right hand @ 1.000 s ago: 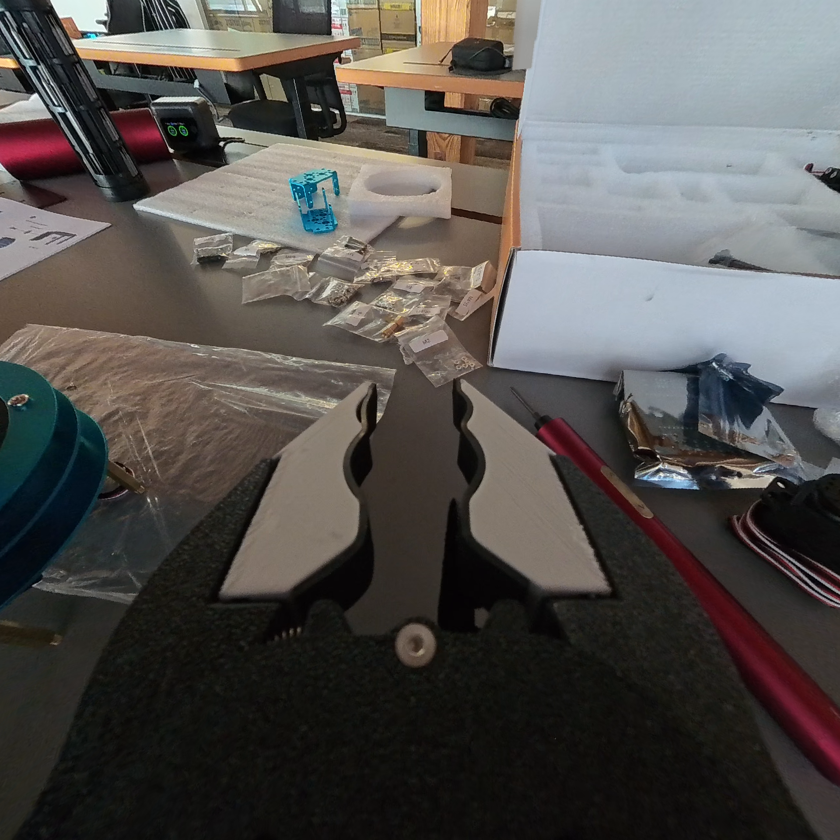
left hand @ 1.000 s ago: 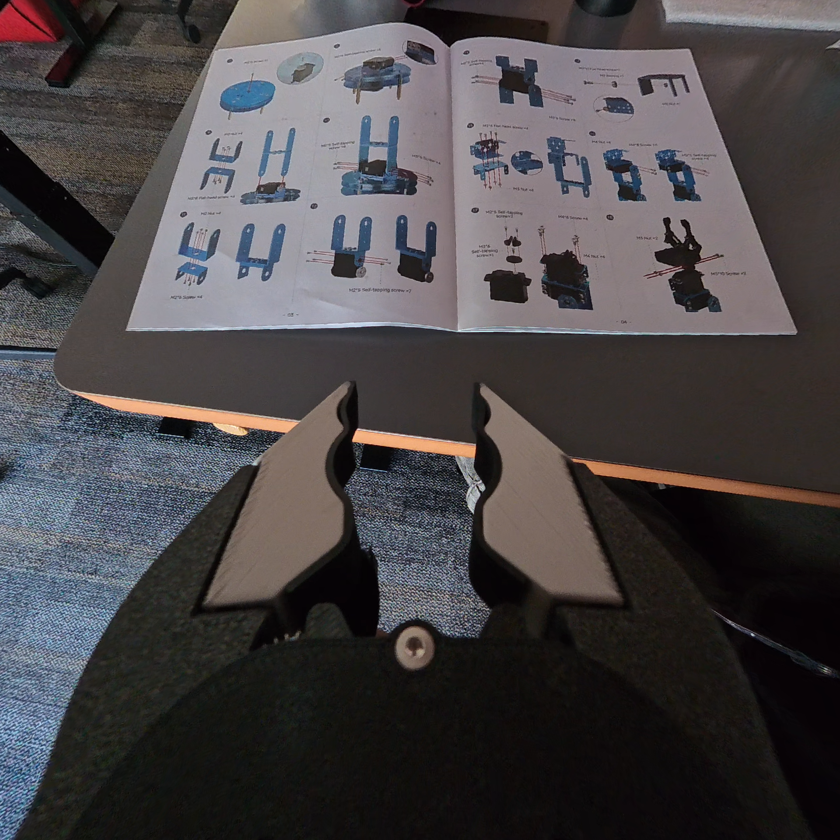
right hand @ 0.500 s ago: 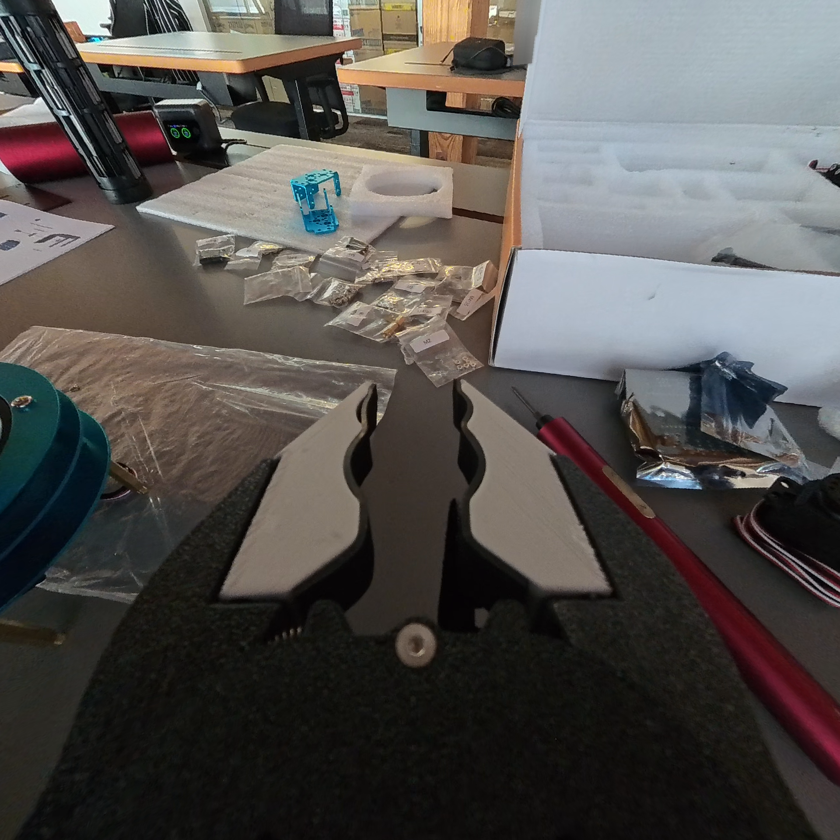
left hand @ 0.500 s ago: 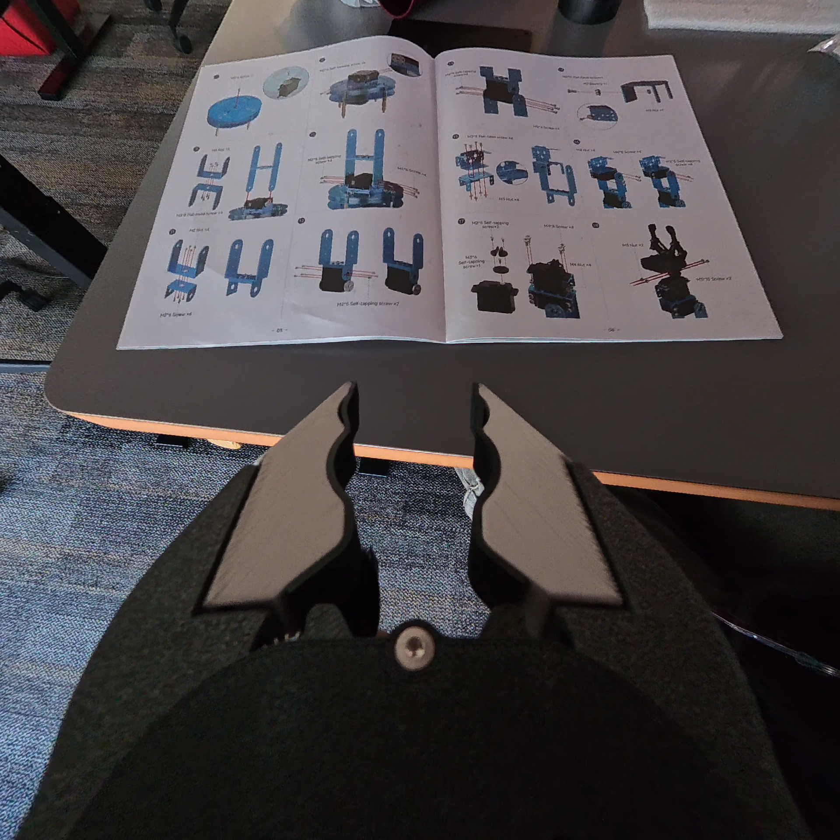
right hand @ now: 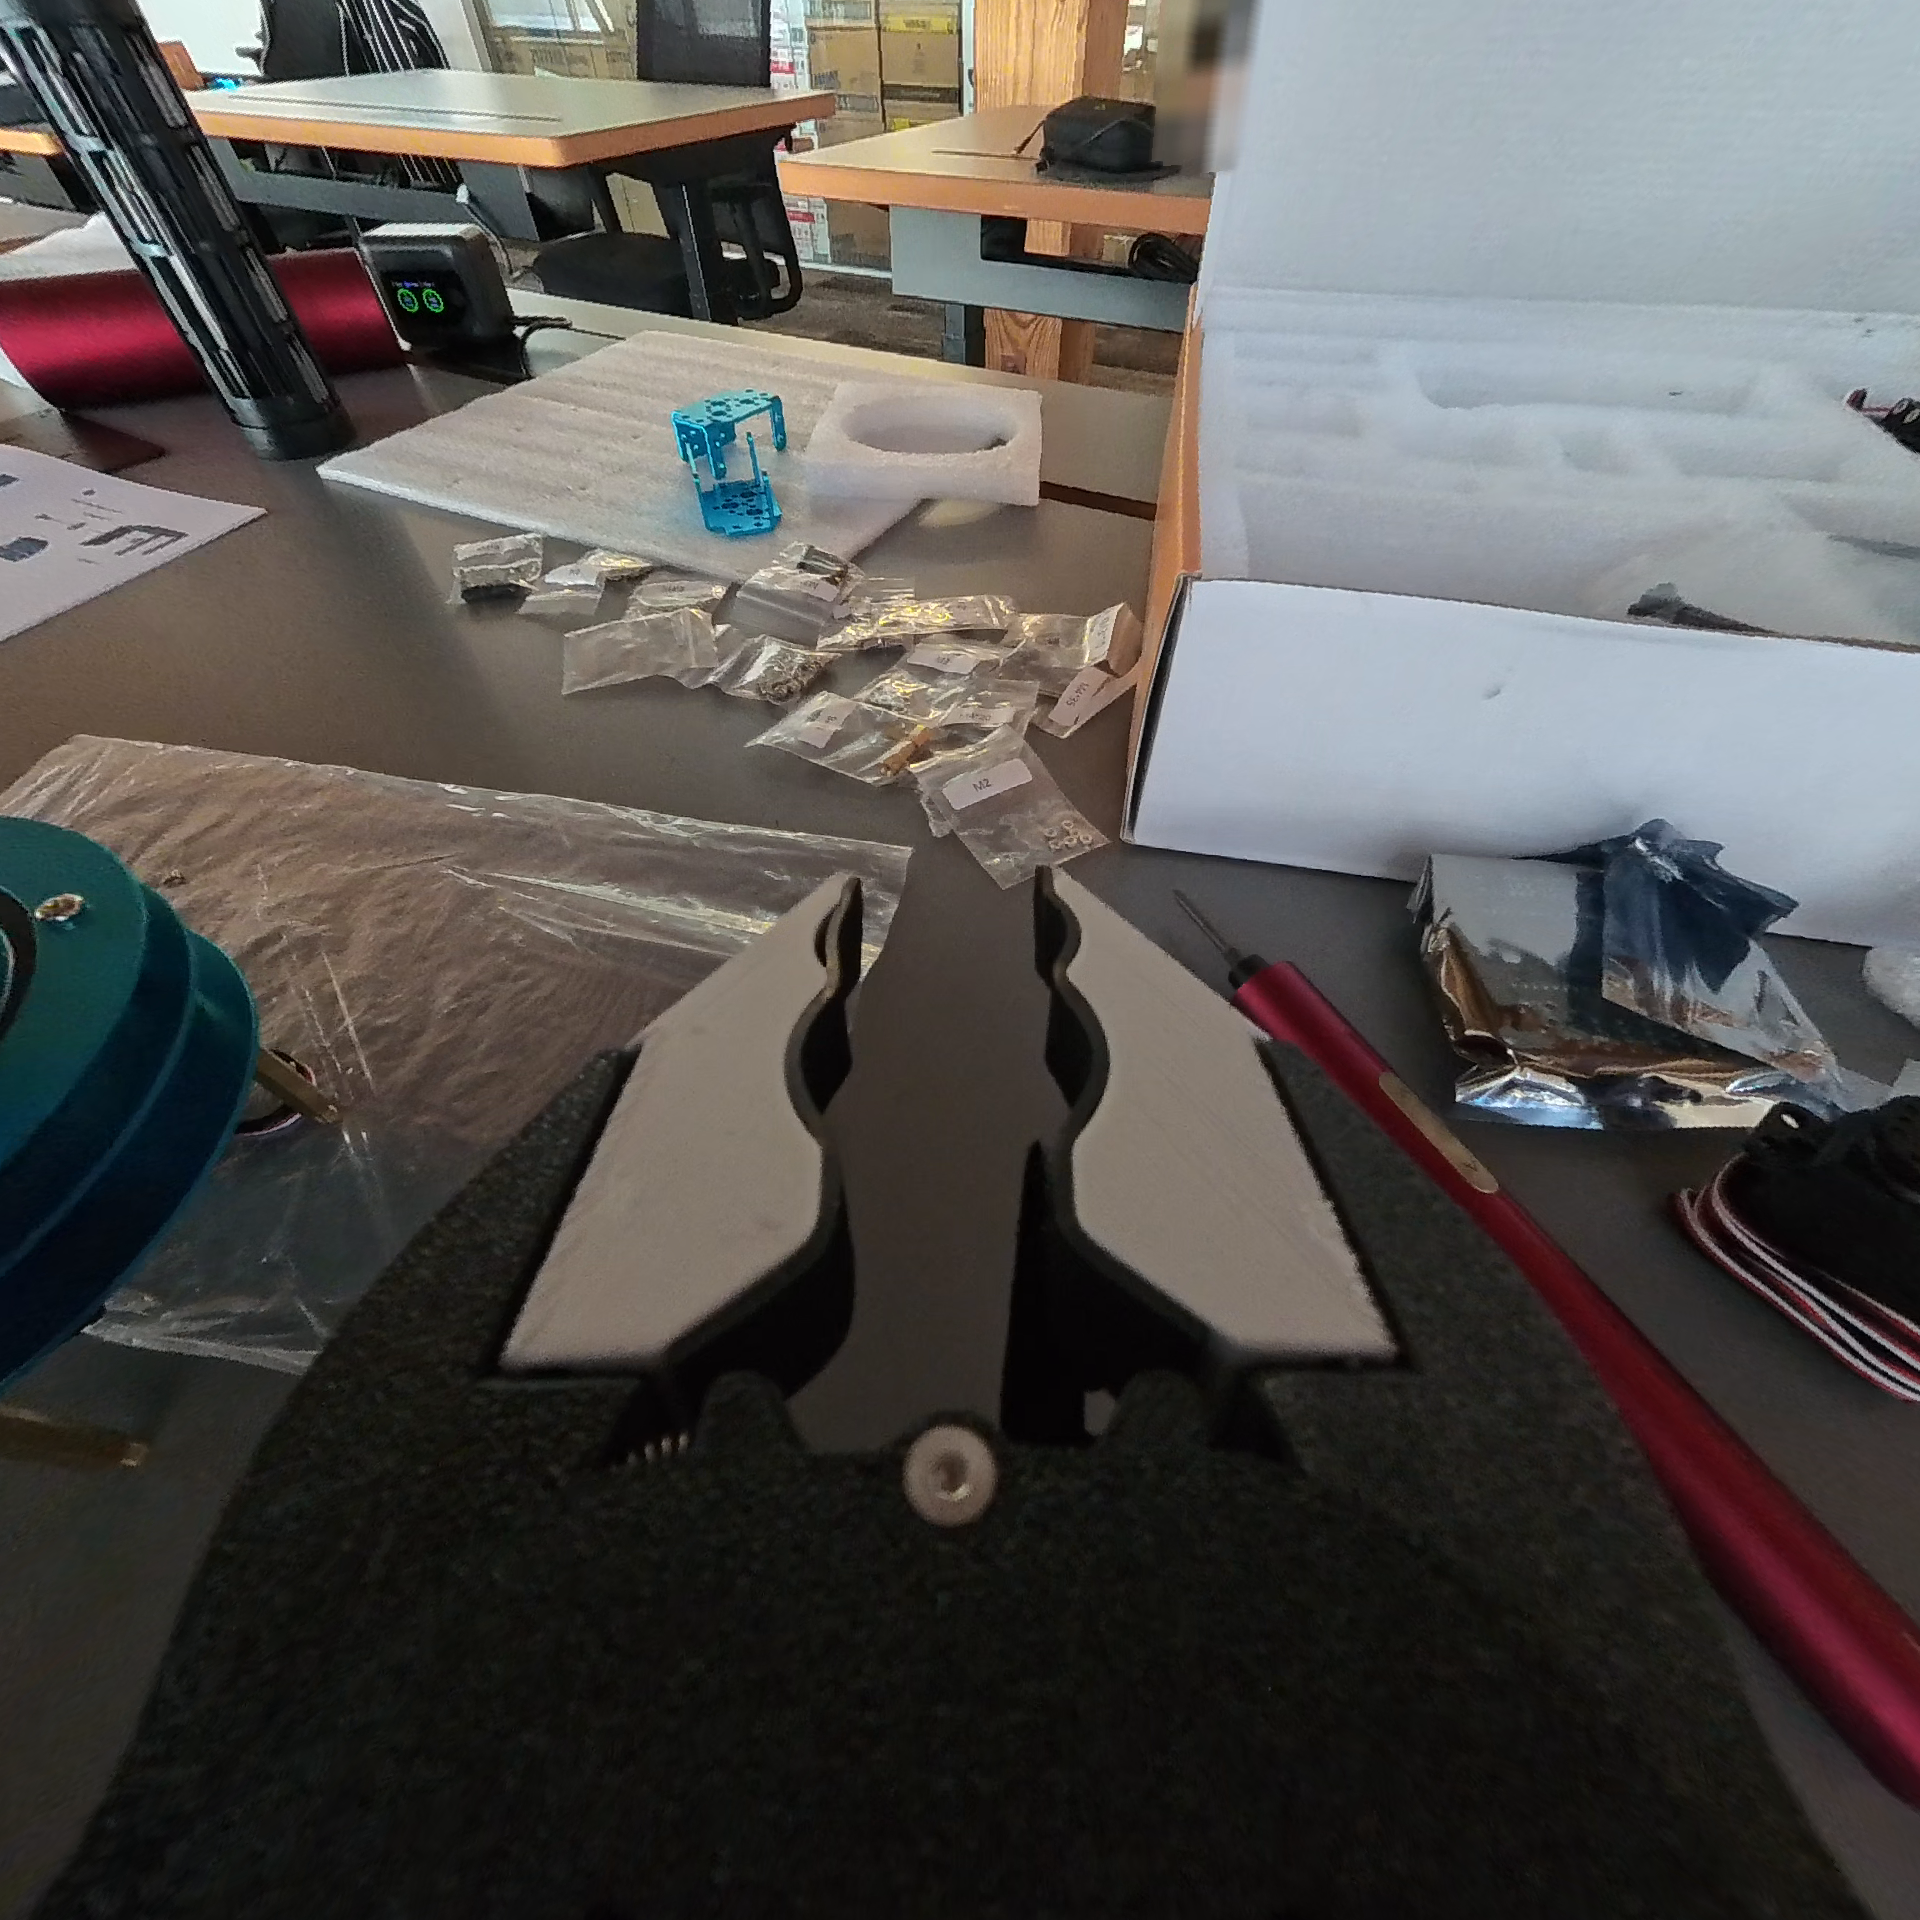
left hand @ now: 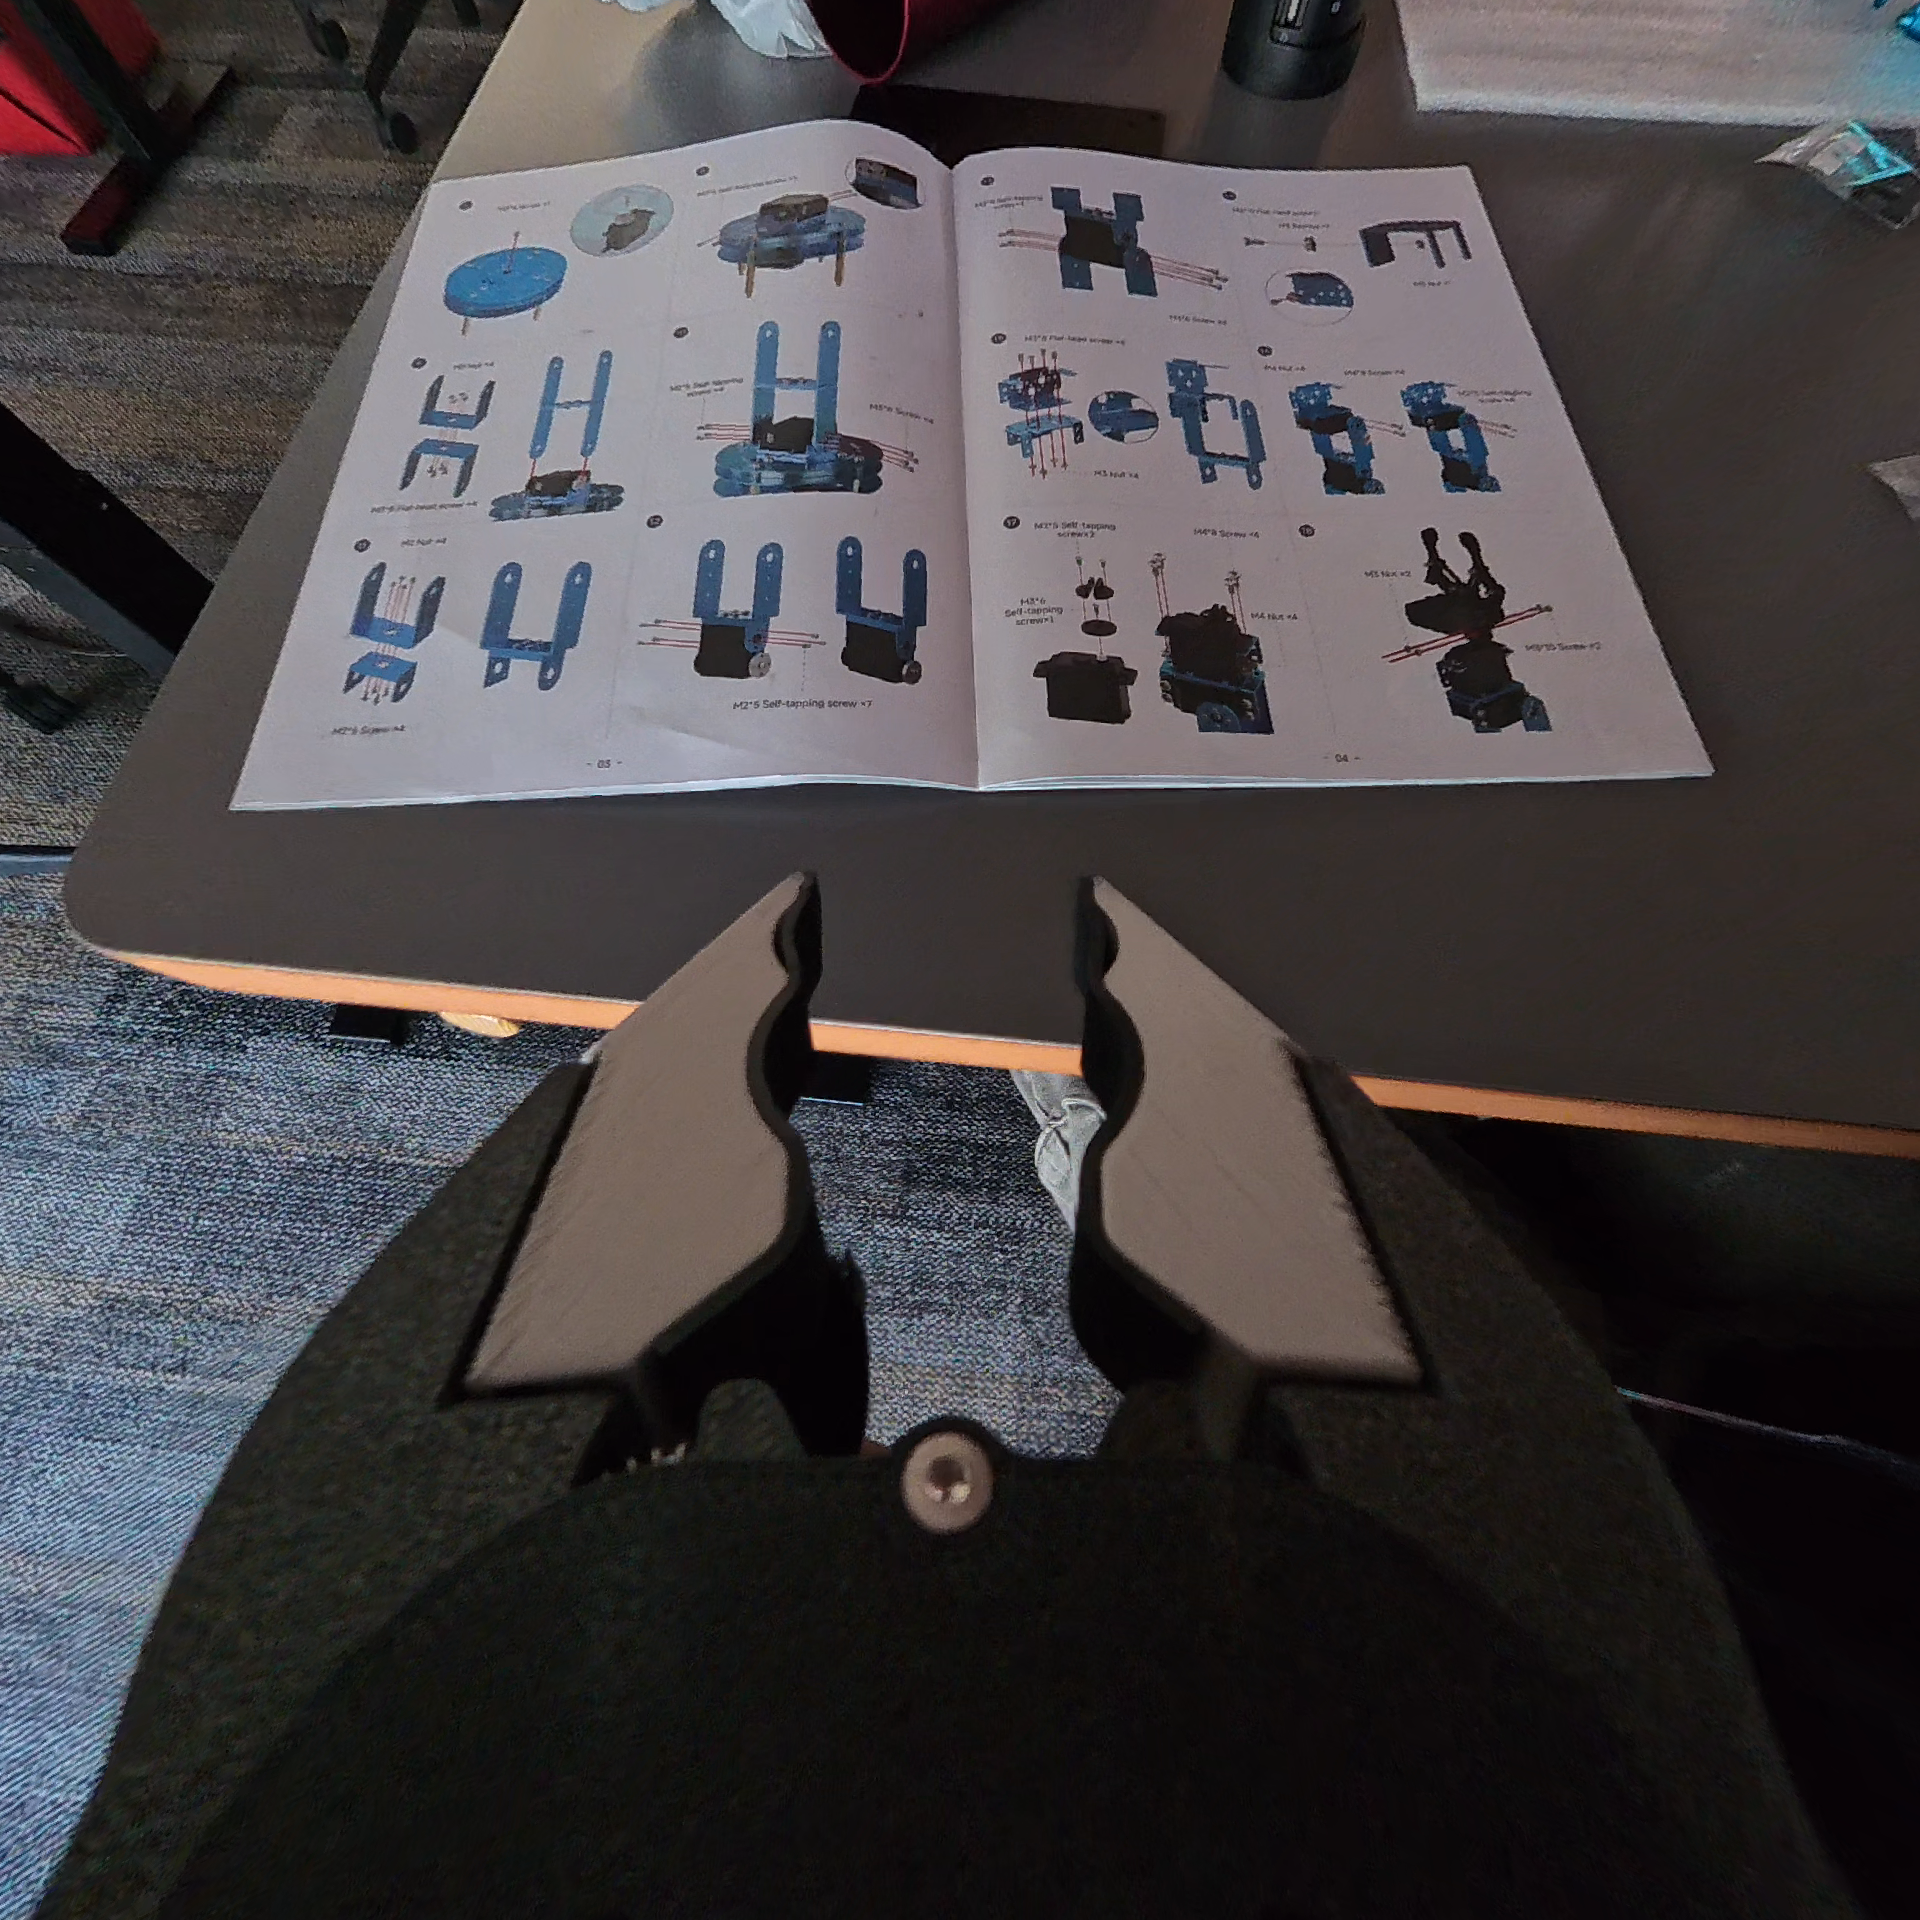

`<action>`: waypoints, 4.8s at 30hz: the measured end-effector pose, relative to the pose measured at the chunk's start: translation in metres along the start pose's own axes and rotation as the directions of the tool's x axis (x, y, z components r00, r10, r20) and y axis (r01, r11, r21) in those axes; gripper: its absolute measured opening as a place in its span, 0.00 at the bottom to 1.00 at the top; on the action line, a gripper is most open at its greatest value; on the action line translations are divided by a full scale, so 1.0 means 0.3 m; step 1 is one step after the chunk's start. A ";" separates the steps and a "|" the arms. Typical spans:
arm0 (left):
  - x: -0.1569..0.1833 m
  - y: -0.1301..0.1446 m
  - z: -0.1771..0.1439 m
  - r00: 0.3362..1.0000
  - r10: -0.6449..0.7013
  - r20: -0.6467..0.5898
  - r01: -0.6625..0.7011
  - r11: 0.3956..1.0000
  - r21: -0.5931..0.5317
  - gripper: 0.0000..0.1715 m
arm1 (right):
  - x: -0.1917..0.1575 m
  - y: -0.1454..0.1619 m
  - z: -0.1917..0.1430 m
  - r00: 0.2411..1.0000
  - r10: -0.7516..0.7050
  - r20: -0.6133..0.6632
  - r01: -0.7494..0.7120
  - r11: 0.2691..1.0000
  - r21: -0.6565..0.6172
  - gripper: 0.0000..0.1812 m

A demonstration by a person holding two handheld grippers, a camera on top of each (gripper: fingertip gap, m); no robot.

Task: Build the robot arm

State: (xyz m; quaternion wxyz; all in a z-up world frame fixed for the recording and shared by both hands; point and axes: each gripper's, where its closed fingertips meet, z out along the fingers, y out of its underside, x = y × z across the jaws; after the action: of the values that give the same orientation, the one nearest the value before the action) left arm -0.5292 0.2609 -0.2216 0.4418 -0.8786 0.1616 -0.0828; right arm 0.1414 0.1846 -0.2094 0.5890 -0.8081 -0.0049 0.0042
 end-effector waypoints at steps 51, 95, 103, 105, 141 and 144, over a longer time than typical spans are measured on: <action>0.382 -0.270 0.407 0.975 0.113 -0.193 -0.127 0.990 -0.065 0.26 | -0.023 0.012 0.017 0.999 0.007 0.037 -0.006 1.000 -0.029 0.19; 0.343 -0.216 0.396 0.979 0.121 -0.163 -0.136 0.987 -0.087 0.26 | -0.028 0.020 0.022 0.998 0.020 0.057 -0.018 0.999 -0.044 0.19; 0.344 -0.219 0.390 0.979 0.130 -0.160 -0.144 0.986 -0.081 0.26 | -0.029 0.021 0.022 0.998 0.018 0.058 -0.015 0.999 -0.045 0.19; 0.345 -0.218 0.391 0.978 0.131 -0.160 -0.145 0.986 -0.083 0.26 | -0.029 0.021 0.022 0.998 0.017 0.058 -0.015 0.999 -0.045 0.19; 0.034 -0.244 0.268 0.993 0.090 0.071 -0.087 0.995 -0.045 0.26 | -0.027 0.022 0.023 0.998 0.023 0.059 -0.020 0.999 -0.047 0.19; 0.041 -0.241 0.270 0.993 0.095 0.066 -0.092 0.995 -0.047 0.26 | -0.027 0.022 0.023 0.998 0.022 0.058 -0.019 0.999 -0.047 0.19</action>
State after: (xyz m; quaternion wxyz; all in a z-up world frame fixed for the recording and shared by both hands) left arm -0.4792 0.3574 -0.2119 0.4310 -0.8818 0.1892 -0.0284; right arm 0.1331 0.1891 -0.2179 0.5696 -0.8211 -0.0138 0.0337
